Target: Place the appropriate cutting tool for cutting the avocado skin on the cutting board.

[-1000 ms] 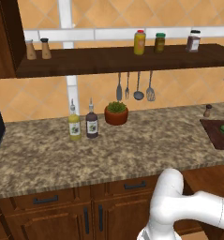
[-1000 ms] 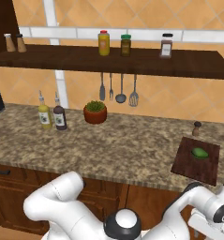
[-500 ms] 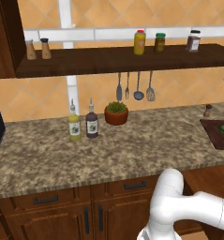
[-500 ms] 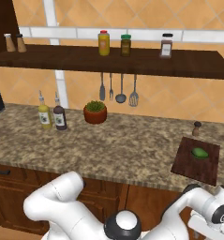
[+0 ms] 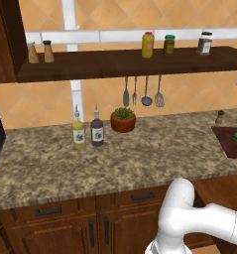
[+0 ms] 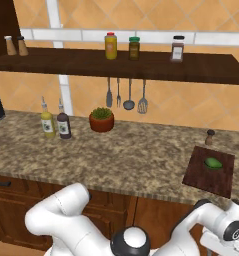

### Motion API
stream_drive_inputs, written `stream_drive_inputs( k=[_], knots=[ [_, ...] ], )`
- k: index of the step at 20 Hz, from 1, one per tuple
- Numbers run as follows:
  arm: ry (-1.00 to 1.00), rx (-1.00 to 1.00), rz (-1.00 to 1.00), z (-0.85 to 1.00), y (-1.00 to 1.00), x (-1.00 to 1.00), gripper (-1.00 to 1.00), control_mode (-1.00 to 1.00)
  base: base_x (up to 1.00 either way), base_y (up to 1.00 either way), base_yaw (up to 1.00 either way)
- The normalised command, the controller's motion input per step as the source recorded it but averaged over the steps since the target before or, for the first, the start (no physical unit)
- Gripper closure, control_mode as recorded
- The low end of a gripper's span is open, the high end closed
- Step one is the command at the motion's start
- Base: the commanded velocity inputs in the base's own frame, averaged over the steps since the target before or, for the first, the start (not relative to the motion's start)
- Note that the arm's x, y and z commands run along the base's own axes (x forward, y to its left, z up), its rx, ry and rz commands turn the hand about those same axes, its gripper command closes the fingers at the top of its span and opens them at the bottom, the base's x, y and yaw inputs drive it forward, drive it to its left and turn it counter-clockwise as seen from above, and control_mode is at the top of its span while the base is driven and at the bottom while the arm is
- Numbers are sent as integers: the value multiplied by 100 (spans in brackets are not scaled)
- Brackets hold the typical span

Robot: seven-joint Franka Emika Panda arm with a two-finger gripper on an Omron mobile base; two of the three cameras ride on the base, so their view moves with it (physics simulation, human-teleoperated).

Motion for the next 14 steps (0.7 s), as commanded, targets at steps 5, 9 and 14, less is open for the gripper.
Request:
stream_drive_inputs(
  k=[5, 9, 14],
  knots=[
    [0, 2, 0, -39, -1, 0, -100, -100, 0, 0, 0],
    [0, 1, 0, -47, 0, -6, -100, -100, 0, 0, 0],
    [4, 0, 0, -39, 0, -8, 100, -100, 0, 0, 0]
  ],
)
